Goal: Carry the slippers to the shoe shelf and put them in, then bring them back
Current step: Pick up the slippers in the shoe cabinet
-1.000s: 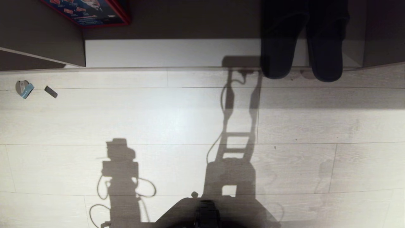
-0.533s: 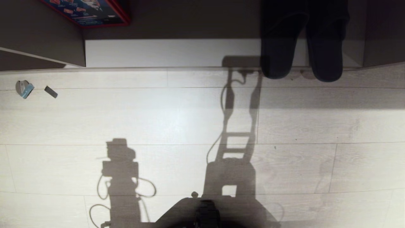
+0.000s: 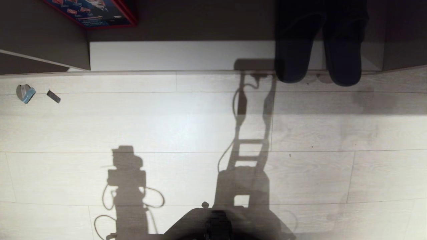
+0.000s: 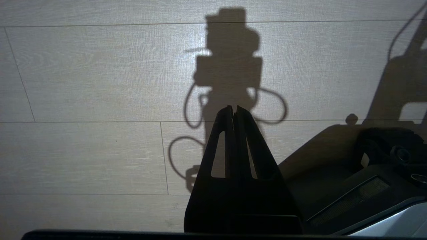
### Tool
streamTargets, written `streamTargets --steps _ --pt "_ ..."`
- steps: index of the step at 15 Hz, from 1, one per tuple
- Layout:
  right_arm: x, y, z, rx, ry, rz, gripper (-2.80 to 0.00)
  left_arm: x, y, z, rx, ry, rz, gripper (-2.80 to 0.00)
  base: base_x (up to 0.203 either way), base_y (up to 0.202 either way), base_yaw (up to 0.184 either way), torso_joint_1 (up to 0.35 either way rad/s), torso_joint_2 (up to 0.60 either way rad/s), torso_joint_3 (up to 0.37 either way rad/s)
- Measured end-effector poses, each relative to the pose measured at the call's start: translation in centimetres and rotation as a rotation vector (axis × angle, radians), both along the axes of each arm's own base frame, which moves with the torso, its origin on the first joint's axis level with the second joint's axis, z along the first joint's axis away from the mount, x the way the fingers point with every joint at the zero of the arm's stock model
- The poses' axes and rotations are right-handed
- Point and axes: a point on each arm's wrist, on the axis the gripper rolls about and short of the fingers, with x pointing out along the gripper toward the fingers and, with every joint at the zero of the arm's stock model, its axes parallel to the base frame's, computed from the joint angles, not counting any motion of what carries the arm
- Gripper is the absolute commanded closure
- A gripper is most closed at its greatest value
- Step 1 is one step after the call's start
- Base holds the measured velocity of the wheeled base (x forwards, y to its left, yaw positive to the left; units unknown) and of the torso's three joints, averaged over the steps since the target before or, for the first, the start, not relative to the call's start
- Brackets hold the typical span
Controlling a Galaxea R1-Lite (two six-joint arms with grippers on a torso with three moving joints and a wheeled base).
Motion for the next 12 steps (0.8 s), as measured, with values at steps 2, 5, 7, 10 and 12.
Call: streamTargets --steps 2,5,7,10,12 --pt "3.9 0.2 2.0 -0.046 0.023 0.062 0.0 0.0 0.0 0.0 0.0 0.0 0.0 0.0 0.0 0.0 0.0 0.0 0.0 0.0" --pt "9.3 0.9 3.7 -0.098 0.016 0.133 0.0 0.0 0.0 0.0 0.0 0.0 0.0 0.0 0.0 0.0 0.0 0.0 0.0 0.0" --pt "12.4 1.9 4.2 -0.117 -0.026 0.149 0.0 0.0 0.0 0.0 0.0 -0.001 0.0 0.0 0.0 0.0 0.0 0.0 0.0 0.0" --pt "16.2 3.7 4.3 -0.113 -0.111 0.131 0.0 0.0 0.0 0.0 0.0 0.0 0.0 0.0 0.0 0.0 0.0 0.0 0.0 0.0" --pt "18.0 4.7 4.4 -0.102 -0.181 0.073 0.0 0.0 0.0 0.0 0.0 0.0 0.0 0.0 0.0 0.0 0.0 0.0 0.0 0.0"
